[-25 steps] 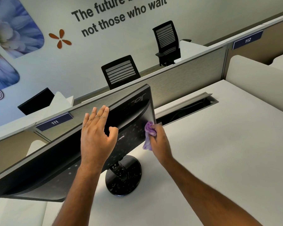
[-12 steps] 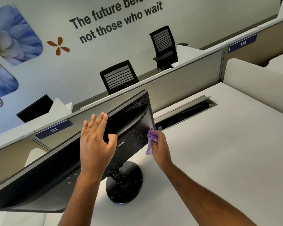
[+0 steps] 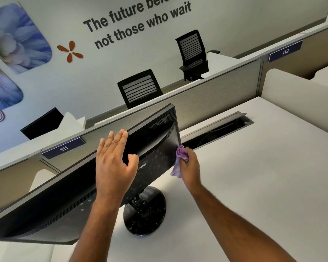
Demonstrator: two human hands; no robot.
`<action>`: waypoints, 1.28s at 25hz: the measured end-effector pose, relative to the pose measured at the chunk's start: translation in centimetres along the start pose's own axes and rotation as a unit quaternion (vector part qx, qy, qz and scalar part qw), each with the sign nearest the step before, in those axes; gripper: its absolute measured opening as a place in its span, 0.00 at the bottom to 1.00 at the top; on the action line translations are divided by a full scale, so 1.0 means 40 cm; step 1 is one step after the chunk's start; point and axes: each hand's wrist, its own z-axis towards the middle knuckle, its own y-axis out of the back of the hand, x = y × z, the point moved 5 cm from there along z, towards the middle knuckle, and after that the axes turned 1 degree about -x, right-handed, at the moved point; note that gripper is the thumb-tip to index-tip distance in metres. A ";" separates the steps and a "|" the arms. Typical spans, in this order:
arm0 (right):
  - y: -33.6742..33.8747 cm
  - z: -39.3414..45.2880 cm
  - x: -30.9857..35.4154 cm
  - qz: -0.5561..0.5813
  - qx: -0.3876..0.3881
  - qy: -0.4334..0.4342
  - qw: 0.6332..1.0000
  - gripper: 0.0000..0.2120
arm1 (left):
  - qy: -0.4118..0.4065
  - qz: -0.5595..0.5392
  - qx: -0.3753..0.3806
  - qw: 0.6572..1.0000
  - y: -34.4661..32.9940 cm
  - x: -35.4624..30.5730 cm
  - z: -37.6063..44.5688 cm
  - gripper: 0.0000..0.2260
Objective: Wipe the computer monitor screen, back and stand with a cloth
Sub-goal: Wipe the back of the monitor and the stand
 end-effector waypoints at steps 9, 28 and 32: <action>0.017 -0.027 0.085 0.061 -0.055 -0.016 0.997 0.17 | -0.002 -0.004 -0.002 1.000 0.005 0.001 -0.006 0.28; -0.013 -0.138 0.096 -0.006 0.036 0.018 0.999 0.16 | 0.006 -0.007 0.006 1.000 0.008 -0.004 -0.006 0.28; -0.003 -0.128 0.113 -0.017 0.032 -0.005 0.999 0.16 | 0.008 -0.010 0.007 1.000 0.013 -0.004 -0.006 0.28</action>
